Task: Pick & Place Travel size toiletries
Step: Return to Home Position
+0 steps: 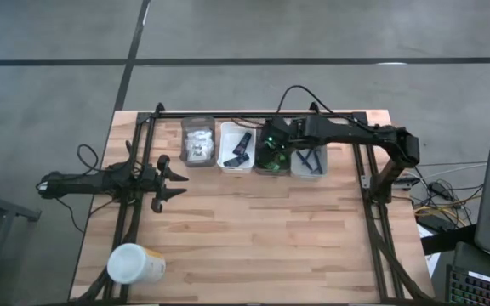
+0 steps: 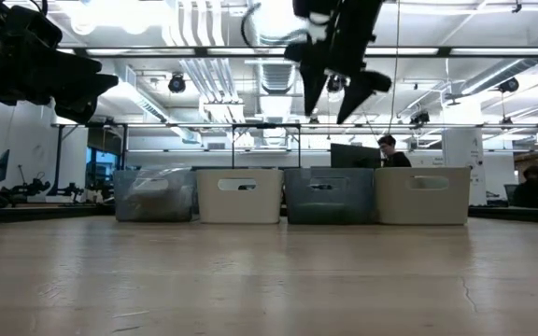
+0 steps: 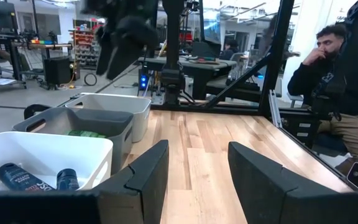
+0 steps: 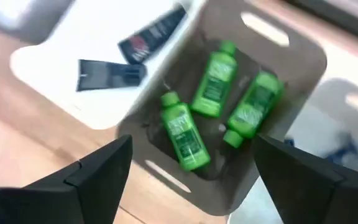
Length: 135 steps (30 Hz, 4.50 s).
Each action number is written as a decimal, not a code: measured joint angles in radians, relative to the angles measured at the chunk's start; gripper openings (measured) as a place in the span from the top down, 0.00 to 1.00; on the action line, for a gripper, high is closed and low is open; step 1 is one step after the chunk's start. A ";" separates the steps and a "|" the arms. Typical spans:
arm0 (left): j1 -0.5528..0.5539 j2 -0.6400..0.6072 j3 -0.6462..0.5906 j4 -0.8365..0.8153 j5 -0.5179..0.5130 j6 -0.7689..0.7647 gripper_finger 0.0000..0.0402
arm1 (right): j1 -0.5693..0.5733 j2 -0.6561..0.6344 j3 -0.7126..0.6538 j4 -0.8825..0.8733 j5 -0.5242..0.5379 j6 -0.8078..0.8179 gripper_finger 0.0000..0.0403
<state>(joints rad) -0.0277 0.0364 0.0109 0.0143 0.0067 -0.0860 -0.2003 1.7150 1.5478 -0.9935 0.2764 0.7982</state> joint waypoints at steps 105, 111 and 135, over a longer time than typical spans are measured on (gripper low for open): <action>0.000 0.000 0.000 0.000 0.000 0.000 0.57 | 0.114 -1.308 -1.539 1.595 -0.319 -0.334 0.16; 0.000 0.000 0.000 0.000 0.000 0.000 0.57 | 0.114 -1.308 -1.539 1.595 -0.319 -0.334 0.12; 0.000 0.000 0.000 0.000 0.000 0.000 0.57 | 0.115 -1.309 -1.539 1.595 -0.320 -0.334 0.25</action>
<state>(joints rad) -0.0280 0.0363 0.0109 0.0143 0.0065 -0.0864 -0.0853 0.4065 0.0090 0.6018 -0.0433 0.4637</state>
